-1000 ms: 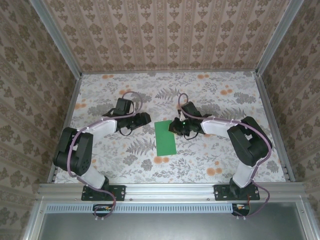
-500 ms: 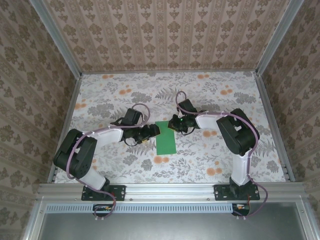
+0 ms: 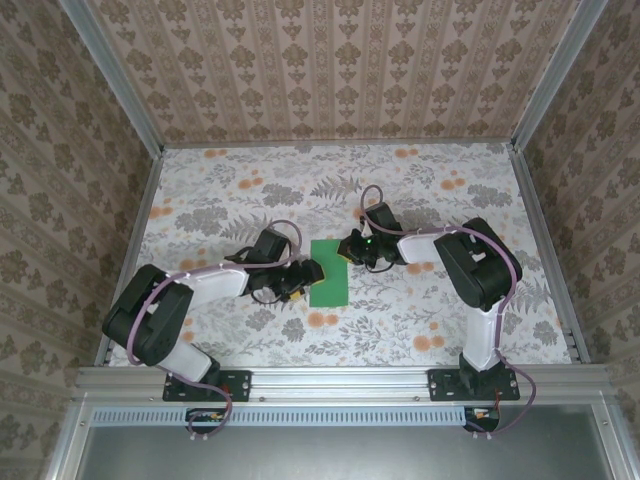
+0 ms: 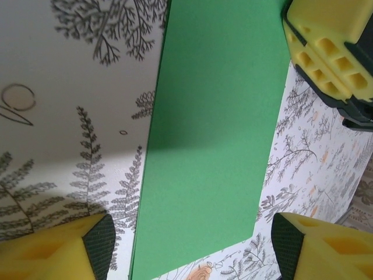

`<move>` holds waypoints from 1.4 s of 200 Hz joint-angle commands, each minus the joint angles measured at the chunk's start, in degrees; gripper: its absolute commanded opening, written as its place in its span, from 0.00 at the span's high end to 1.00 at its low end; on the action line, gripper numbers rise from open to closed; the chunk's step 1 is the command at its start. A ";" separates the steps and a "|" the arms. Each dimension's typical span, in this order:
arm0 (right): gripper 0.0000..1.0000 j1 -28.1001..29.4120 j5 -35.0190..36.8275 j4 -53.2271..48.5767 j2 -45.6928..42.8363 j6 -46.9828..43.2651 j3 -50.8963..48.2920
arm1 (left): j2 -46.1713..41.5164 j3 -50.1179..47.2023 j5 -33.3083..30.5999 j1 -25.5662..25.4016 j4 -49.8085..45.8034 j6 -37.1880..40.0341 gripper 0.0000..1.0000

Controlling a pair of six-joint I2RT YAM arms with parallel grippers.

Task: Fold a paper plane with a square sheet of paper (pick it up from the middle)

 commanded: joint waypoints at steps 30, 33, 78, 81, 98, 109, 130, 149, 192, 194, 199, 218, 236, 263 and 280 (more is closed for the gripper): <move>0.88 -1.90 2.18 -2.28 3.59 1.99 -3.55 | 0.95 2.07 1.17 -1.10 -5.36 -1.22 0.28; 0.88 -2.00 2.07 -2.20 3.57 2.00 -3.56 | 1.04 2.17 1.03 -1.17 -5.67 -1.22 0.28; 0.88 -2.48 1.26 -1.95 3.93 2.05 -3.66 | 0.23 3.10 0.72 -2.28 -8.35 -1.18 0.34; 0.88 -2.49 1.28 -1.86 3.95 2.07 -3.67 | 0.19 3.23 0.59 -2.37 -8.75 -1.08 0.34; 0.88 -2.54 1.19 -1.86 4.08 1.98 -3.65 | -0.02 4.21 -0.32 -2.91 -11.24 -0.43 0.35; 0.88 -2.63 1.07 -1.78 4.18 1.87 -3.68 | 0.07 4.74 -1.01 -3.25 -12.48 -0.25 0.36; 0.88 -2.64 0.93 -1.75 4.47 1.80 -3.79 | 0.63 5.83 -1.76 -3.86 -14.24 0.14 0.36; 0.88 -2.82 0.69 -1.41 4.71 1.89 -3.92 | 1.50 6.54 -1.83 -4.38 -14.41 0.15 0.37; 0.88 -3.08 0.38 -1.20 4.75 1.77 -4.10 | 3.45 7.93 -2.02 -5.22 -15.35 0.37 0.37; 0.88 -3.03 0.33 -1.14 4.80 1.80 -4.12 | 3.49 7.93 -2.04 -5.23 -15.39 0.37 0.36; 0.88 -3.10 0.31 -1.09 4.76 1.77 -4.14 | 3.66 7.98 -1.98 -5.23 -15.28 0.37 0.36; 0.88 -3.14 0.14 -0.91 4.88 1.76 -4.18 | 3.94 8.24 -2.17 -5.41 -15.47 0.36 0.36; 0.88 -3.19 -0.14 -0.85 5.10 1.80 -4.11 | 4.12 8.47 -2.12 -5.45 -15.57 0.45 0.35; 0.88 -3.28 -0.22 -0.78 5.22 1.85 -4.11 | 3.97 8.97 -3.13 -5.49 -17.09 1.13 0.35; 0.88 -3.23 -0.33 -0.85 5.21 1.80 -4.05 | 3.35 9.10 -4.36 -5.44 -17.79 1.46 0.34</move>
